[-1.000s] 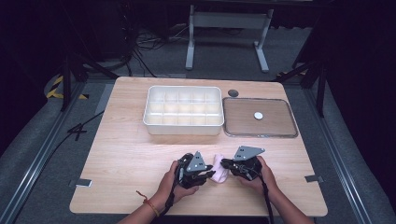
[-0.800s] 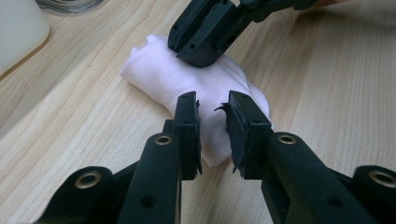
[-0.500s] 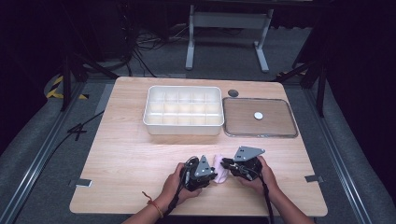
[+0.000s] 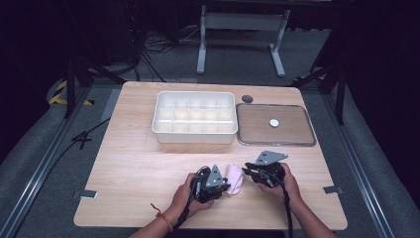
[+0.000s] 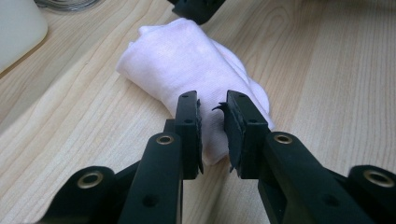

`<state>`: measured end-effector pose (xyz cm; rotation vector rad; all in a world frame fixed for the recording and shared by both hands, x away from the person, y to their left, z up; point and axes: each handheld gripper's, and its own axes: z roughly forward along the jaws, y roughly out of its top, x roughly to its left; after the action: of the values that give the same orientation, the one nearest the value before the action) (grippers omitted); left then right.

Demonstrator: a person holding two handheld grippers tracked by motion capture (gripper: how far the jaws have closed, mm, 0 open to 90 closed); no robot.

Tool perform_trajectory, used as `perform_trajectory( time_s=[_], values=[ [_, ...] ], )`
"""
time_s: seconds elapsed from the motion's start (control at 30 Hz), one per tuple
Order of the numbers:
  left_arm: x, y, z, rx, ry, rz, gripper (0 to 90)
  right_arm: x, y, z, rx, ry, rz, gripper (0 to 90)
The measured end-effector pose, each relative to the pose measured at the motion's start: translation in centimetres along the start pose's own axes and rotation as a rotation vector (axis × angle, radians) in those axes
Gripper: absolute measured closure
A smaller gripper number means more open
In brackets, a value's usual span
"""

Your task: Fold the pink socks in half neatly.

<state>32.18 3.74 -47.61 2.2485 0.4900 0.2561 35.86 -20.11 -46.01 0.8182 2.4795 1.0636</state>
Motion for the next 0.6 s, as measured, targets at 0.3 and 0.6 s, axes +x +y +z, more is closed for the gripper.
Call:
perform_trajectory(
  time_s=[0.3,0.6],
  values=[
    [-0.7,0.2,0.1,-0.006,-0.001,-0.004,75.1,0.9,1.3,-1.3,-0.089,0.039,0.031,64.9],
    [-1.3,0.3,-0.1,0.017,-0.019,0.004,72.5,2.0,0.8,0.2,-0.002,0.113,0.050,48.8]
  ],
)
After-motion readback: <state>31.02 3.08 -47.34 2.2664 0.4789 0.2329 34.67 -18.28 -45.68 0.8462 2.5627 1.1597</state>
